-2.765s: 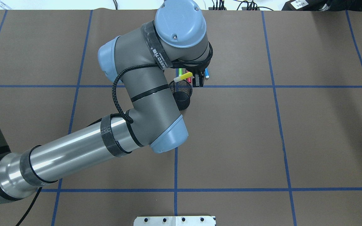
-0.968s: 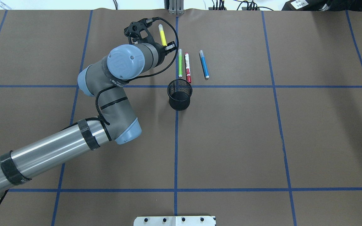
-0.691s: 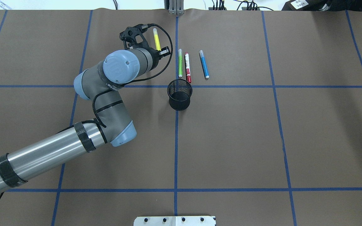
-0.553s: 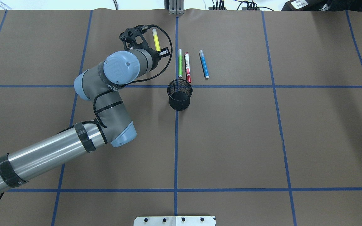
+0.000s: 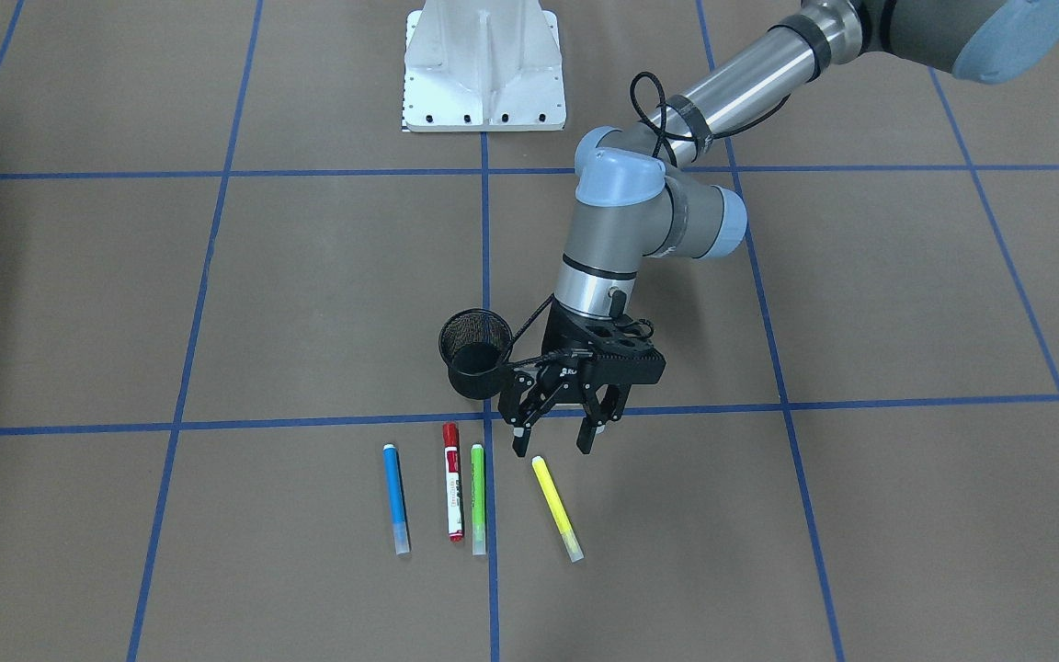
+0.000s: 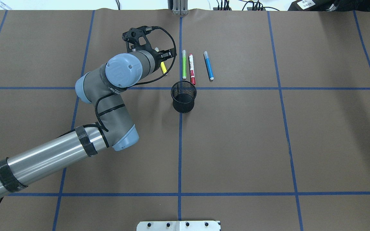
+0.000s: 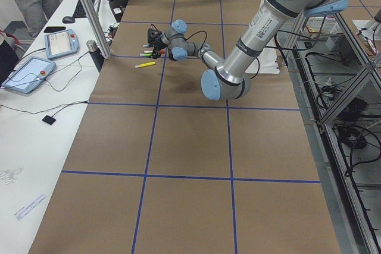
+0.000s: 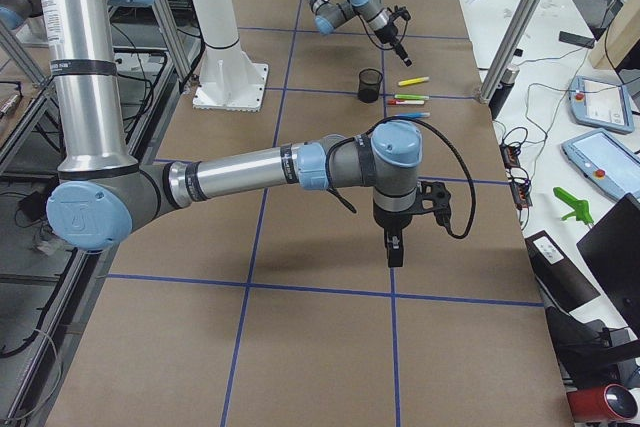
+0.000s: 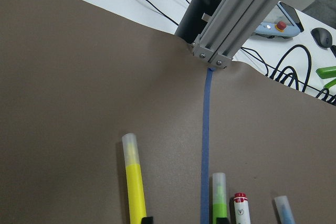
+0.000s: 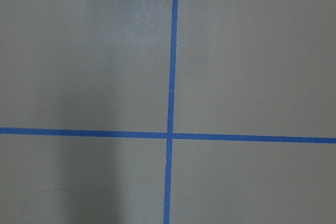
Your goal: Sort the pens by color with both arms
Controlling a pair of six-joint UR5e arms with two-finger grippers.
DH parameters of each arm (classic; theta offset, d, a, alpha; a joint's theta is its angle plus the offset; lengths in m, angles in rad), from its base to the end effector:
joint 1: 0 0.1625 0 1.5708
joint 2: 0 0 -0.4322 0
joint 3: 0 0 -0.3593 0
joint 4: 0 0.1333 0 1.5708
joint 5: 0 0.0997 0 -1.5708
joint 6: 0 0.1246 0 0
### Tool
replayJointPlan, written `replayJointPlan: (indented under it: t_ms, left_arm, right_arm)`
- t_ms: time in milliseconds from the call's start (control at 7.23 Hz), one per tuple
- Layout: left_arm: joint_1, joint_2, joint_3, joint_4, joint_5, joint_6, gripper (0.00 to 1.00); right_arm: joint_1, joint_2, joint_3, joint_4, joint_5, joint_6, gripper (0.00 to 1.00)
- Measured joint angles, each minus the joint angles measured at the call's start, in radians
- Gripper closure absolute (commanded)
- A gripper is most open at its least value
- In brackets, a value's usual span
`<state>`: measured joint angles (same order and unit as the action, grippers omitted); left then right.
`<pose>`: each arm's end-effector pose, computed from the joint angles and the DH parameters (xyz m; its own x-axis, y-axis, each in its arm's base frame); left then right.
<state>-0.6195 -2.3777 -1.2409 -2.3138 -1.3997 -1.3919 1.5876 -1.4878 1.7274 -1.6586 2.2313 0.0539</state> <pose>0.5460 -0.5792 0.2451 0.4003 -0.0701 -0.9137 0.6413 0.7336 0.2247 0.0652 -0.4973 0.5901 0.7891 -0.0261 0.6137 -0.0592 0.9912 0.1183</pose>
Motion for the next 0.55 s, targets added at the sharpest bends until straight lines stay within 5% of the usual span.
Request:
replayJointPlan:
  t_ms: [276, 553]
  left_arm:
    - [-0.009, 0.029, -0.076, 0.022, -0.02, 0.076, 0.0]
    - [-0.054, 0.128, -0.297, 0.213, -0.168, 0.144, 0.0]
  right_arm:
    - [0.003, 0.002, 0.006, -0.002, 0.004, 0.0, 0.0]
    - [0.012, -0.006, 0.026, -0.004, 0.013, 0.0, 0.0]
